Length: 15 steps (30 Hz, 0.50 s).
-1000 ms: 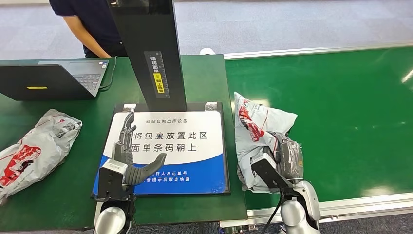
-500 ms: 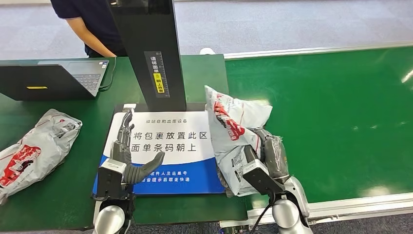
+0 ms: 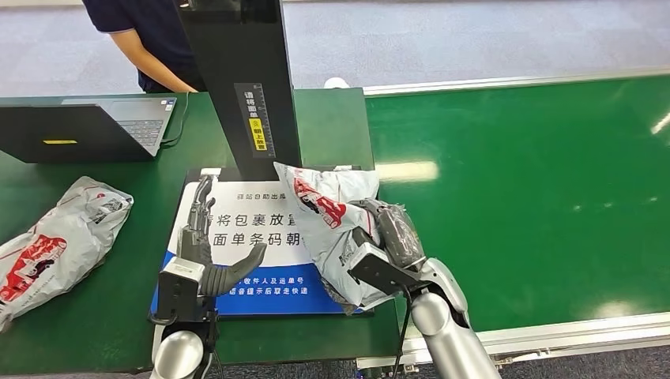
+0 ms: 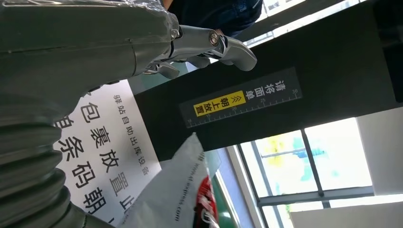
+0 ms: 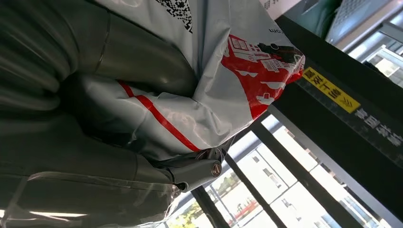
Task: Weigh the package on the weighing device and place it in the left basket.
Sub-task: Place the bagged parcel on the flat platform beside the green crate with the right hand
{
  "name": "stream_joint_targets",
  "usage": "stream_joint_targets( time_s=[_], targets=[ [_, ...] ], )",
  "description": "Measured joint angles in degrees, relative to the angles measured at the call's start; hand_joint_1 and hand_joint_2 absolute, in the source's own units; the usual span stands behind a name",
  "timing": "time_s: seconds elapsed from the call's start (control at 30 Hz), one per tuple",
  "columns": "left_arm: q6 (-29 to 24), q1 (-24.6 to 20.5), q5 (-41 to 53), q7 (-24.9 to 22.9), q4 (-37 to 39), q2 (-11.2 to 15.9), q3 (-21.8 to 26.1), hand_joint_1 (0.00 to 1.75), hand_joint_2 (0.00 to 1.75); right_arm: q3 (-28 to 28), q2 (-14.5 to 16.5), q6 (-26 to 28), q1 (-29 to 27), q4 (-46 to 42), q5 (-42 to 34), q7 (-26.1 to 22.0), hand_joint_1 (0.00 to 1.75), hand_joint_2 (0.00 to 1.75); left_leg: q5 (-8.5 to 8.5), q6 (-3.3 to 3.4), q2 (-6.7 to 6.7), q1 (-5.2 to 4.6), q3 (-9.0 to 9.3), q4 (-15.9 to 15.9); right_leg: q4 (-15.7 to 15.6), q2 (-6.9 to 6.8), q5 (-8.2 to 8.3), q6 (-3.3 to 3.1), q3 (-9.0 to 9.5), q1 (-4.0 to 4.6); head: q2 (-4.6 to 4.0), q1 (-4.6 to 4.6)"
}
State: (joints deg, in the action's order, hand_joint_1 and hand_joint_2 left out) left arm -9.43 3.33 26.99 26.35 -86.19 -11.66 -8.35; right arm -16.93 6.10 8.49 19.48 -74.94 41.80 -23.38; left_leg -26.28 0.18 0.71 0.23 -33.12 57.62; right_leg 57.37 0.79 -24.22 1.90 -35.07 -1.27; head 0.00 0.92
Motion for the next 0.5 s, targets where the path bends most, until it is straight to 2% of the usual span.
stream_joint_targets(
  time_s=[0.27, 0.5],
  targets=[
    [-0.85, -0.87, -0.52, 0.42, 1.27, 0.20, -0.90, 0.00, 1.75, -2.75, 0.17, 2.81, 9.23, 16.66, -2.41, -2.92, 1.75, 1.75, 0.01, 0.00, -0.01, 0.00, 0.00, 0.01, 0.01, -0.01, 0.01, 0.00, 0.00, 0.00, 0.00, 0.00],
    [-1.00, -1.56, -0.92, 1.21, 2.29, 0.42, -1.66, 0.00, 1.75, -4.59, 1.80, 3.97, 13.53, 25.60, -2.94, -3.85, 1.75, 1.75, 0.01, 0.00, -0.01, 0.00, 0.00, 0.01, 0.01, 0.00, 0.00, 0.00, -0.03, 0.00, 0.00, 0.00]
  ],
)
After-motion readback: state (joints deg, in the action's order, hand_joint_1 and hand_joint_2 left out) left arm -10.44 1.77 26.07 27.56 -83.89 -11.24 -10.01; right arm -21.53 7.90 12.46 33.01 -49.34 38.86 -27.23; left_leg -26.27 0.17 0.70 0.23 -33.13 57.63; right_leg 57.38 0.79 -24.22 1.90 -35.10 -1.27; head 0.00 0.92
